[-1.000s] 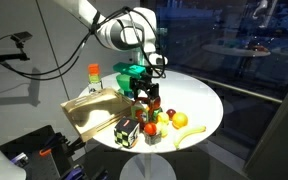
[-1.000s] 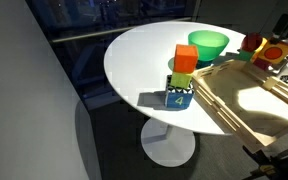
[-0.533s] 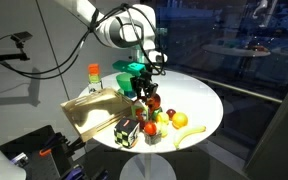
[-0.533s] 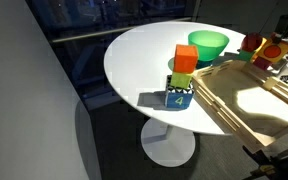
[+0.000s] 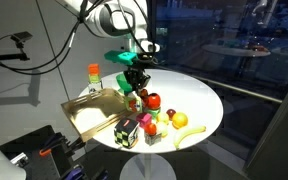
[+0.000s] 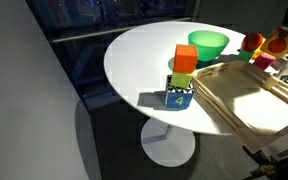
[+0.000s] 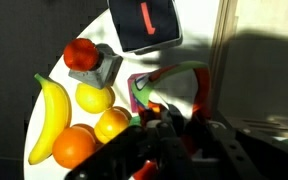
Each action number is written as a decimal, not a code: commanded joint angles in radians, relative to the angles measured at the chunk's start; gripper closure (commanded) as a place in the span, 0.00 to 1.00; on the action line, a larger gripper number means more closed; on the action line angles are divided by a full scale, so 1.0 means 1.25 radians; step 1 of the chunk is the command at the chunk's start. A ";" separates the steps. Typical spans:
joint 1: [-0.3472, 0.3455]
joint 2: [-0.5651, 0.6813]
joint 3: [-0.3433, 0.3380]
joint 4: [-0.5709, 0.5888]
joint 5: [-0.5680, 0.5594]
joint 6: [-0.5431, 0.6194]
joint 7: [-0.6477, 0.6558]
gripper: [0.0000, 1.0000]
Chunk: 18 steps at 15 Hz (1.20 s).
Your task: Pick up the plushy block with car drawings and put it in the wooden box
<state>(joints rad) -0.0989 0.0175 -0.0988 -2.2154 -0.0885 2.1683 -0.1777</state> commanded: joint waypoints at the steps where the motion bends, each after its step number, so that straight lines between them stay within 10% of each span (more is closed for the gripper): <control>1: 0.014 -0.067 0.013 -0.046 0.005 -0.041 0.015 0.95; 18: 0.087 -0.295 0.062 -0.257 0.004 -0.117 -0.008 0.93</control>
<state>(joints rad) -0.0030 -0.2769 -0.0296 -2.4806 -0.0885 2.0402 -0.1783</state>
